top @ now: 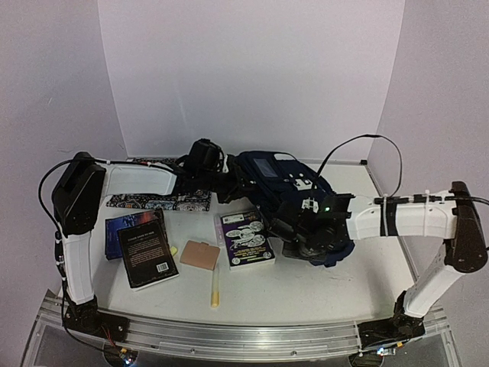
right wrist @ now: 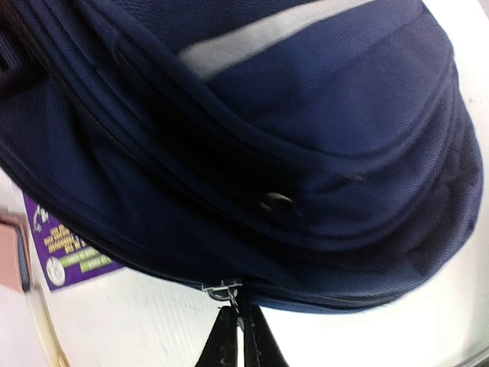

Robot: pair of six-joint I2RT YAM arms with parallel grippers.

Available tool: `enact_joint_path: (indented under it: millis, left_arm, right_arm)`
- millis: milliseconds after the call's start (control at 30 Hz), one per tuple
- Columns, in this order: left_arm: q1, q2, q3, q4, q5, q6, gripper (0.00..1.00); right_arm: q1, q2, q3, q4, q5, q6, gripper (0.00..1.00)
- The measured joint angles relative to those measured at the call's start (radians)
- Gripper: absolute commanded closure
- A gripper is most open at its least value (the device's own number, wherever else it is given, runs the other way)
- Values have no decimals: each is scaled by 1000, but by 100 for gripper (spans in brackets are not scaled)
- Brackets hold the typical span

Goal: Pack the student bag
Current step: Unzip the lower front pocket of the student bag.

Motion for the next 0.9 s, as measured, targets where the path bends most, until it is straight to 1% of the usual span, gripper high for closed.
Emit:
enact_joint_path:
  millis: [100, 267, 333, 367, 500, 600, 633, 667, 733, 767, 833, 900]
  left_arm:
    - [14, 12, 34, -41, 18, 49, 100]
    - [36, 86, 167, -137, 59, 150, 99]
    - [43, 124, 218, -165, 69, 186, 91]
    - [46, 140, 237, -176, 74, 200, 85]
    - [56, 166, 258, -209, 77, 241, 71]
    - [57, 166, 258, -233, 64, 258, 69]
    - [57, 166, 256, -235, 57, 259, 69]
    - [57, 165, 252, -237, 48, 261, 67]
    - [57, 157, 235, -240, 31, 261, 59]
    - [57, 151, 225, -241, 24, 260, 56]
    - [57, 142, 209, -241, 15, 258, 53]
    - [57, 123, 182, -240, 6, 252, 46]
  right_arm:
    - [0, -62, -30, -21, -40, -45, 100]
    - [-6, -151, -80, -41, -98, -123, 100]
    - [-7, -180, -87, -41, -140, -164, 100]
    - [-7, -192, -88, -38, -162, -184, 100]
    - [-6, -191, -67, 13, -231, -245, 100]
    - [-6, -155, -20, 50, -253, -265, 99]
    - [-6, -144, -10, 65, -253, -265, 95]
    - [-6, -138, -7, 77, -250, -259, 88]
    - [-8, -136, -12, 82, -244, -238, 82]
    - [-9, -136, -19, 84, -239, -231, 78]
    - [-13, -135, -40, 87, -227, -206, 67]
    - [-20, -132, -61, 86, -214, -192, 61]
